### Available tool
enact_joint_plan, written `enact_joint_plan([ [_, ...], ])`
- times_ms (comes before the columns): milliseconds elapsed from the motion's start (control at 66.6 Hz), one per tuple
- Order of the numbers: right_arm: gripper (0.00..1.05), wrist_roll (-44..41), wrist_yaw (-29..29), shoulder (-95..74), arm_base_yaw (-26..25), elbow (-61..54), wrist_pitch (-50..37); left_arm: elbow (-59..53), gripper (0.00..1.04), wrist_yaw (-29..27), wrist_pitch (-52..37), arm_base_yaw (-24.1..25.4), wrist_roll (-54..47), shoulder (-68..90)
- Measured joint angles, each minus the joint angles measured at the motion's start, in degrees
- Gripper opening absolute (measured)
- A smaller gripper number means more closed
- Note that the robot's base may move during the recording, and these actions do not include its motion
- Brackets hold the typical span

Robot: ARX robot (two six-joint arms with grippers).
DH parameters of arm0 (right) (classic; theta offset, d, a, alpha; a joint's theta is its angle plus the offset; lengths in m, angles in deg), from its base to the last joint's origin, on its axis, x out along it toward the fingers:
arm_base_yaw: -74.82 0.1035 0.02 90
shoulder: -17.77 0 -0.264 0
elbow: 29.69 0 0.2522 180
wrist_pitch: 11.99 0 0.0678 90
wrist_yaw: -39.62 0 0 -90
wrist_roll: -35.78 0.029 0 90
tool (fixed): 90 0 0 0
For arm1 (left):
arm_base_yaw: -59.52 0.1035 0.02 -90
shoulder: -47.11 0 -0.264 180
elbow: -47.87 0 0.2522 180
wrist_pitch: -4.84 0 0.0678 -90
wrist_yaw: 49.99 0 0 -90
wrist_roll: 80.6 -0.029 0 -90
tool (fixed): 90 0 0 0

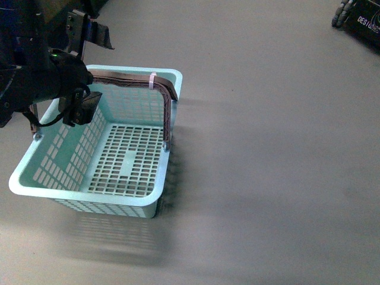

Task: Pick mango and avocado into basket

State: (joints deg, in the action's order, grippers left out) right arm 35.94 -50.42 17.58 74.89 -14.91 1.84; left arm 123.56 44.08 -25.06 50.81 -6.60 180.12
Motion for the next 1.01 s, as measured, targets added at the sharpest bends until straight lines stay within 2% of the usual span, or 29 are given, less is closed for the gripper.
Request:
enact_joint_plan([
  [345, 0.96, 0.0, 0.0, 0.0, 0.0, 0.0, 0.0, 13.3, 0.96, -2.7, 5.2, -0.2, 2.0, 9.4],
  [735, 0.96, 0.0, 0.0, 0.0, 0.0, 0.0, 0.0, 19.0, 0.26, -5.4, 13.1, -0.7, 3.7, 11.7],
  [870, 0.96, 0.0, 0.0, 0.0, 0.0, 0.0, 0.0, 16.5, 0.14, -4.8, 12.7, -0.8, 7.9, 9.9],
  [1005, 0.96, 0.0, 0.0, 0.0, 0.0, 0.0, 0.0, 5.0, 0.14, -5.4, 11.7, -0.2, 11.6, -0.2],
])
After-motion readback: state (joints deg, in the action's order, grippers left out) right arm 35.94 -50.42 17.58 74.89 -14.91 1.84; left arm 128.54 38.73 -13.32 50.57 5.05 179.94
